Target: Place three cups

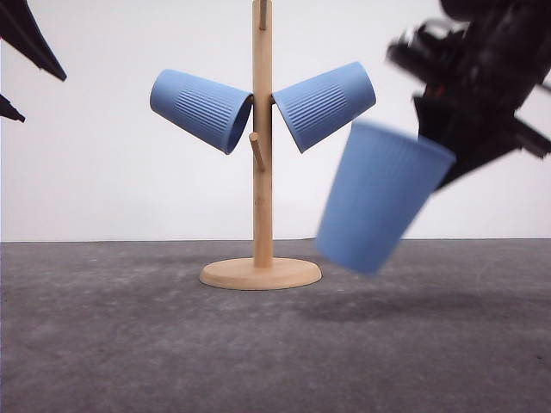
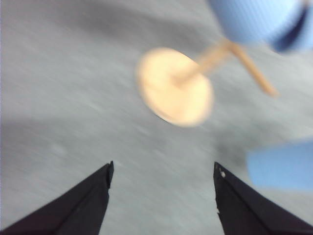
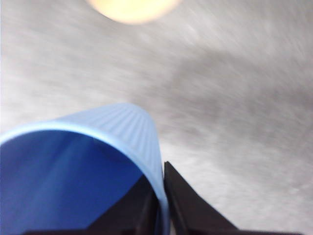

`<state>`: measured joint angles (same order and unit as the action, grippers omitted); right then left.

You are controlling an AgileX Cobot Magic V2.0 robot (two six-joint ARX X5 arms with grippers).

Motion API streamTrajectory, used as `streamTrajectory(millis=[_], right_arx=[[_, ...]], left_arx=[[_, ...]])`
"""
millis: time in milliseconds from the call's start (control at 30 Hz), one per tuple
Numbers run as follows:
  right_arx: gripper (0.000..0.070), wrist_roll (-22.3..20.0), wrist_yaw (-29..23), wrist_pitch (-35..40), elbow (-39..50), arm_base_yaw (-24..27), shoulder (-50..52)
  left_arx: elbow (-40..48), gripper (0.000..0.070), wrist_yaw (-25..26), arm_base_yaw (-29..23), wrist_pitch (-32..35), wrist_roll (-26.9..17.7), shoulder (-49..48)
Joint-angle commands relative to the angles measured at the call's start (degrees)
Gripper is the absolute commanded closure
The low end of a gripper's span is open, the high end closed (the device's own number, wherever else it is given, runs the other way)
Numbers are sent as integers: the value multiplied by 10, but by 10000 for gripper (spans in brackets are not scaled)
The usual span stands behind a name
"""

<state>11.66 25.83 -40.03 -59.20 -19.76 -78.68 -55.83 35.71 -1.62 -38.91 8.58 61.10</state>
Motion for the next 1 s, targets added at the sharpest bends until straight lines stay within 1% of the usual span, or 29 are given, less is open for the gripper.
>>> streamTrajectory(millis=[0, 100, 167, 200, 267, 300, 367, 533, 600, 667, 700, 767, 867, 967], right_arx=[[700, -24, 38, 2, -9, 1, 6], [700, -50, 139, -7, -9, 5, 20], [700, -50, 216, -6, -9, 5, 20], [700, -50, 246, -3, -9, 4, 20], [700, -42, 285, 14, -9, -4, 20], [700, -34, 293, 27, -9, -13, 20], [700, -11, 302, 61, -9, -34, 20], [700, 44, 338, 140, -9, -82, 19], [700, 66, 343, 169, -9, -101, 16], [700, 85, 345, 191, -9, -115, 15], [700, 91, 348, 199, -9, -120, 15], [700, 102, 359, 213, -9, -128, 15], [700, 108, 371, 221, -9, -136, 15], [700, 109, 372, 226, -9, -138, 15]], left_arx=[[-4, 306, 32, -5, -15, -9, -5], [-4, 306, 108, -6, -35, -30, -8], [-4, 303, 179, -2, -34, -35, -8], [-4, 298, 213, 2, -30, -35, -8], [-4, 246, 273, 19, -22, -34, -8], [-5, 212, 290, 29, -21, -34, -8], [-5, 169, 301, 48, -23, -33, -8], [-5, 169, 303, 98, -26, -33, -7], [-5, 160, 312, 118, -27, -34, -7], [-5, 114, 334, 136, -26, -38, -7], [-5, 96, 345, 143, -26, -42, -7], [-5, 91, 363, 157, -24, -50, -7], [-5, 91, 368, 175, -20, -53, -7], [-5, 91, 368, 187, -20, -68, -7]])
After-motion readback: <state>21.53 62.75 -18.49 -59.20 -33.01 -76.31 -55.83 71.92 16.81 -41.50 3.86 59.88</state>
